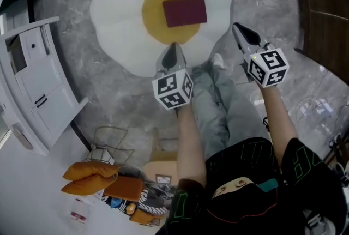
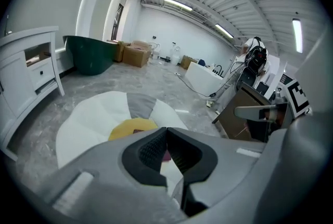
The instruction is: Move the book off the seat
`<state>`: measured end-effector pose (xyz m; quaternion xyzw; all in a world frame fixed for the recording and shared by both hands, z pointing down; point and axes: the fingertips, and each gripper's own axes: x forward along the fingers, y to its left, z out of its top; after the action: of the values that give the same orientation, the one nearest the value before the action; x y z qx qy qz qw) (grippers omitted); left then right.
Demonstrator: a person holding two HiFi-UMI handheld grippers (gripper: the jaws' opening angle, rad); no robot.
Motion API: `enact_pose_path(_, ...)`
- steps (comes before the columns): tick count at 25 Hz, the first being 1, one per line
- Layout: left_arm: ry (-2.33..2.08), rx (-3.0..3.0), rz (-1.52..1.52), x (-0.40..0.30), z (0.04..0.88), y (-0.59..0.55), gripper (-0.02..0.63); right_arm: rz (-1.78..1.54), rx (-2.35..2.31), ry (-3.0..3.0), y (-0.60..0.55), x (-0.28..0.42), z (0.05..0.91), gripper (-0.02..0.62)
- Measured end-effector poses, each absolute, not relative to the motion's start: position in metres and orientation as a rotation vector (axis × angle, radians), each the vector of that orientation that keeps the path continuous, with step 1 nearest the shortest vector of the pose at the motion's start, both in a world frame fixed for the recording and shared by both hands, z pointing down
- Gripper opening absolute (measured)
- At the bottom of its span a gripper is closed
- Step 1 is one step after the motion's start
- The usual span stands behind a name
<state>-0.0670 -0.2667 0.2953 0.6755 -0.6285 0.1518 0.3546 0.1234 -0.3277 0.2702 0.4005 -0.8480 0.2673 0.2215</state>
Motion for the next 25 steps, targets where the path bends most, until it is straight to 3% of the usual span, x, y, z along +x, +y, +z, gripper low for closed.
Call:
enact_pose_path(15,-1.416,1.742,0.544,-0.076,0.479,-0.282,0.011,0.806,1.063,-2.207,-0.331,0.095,0.44,0.003)
enact_pose_path(25,-1.351,1.76,0.622,-0.082,0.553,-0.303,0.012,0.847,1.068,-2.131,-0.339,0.089,0.506,0.003)
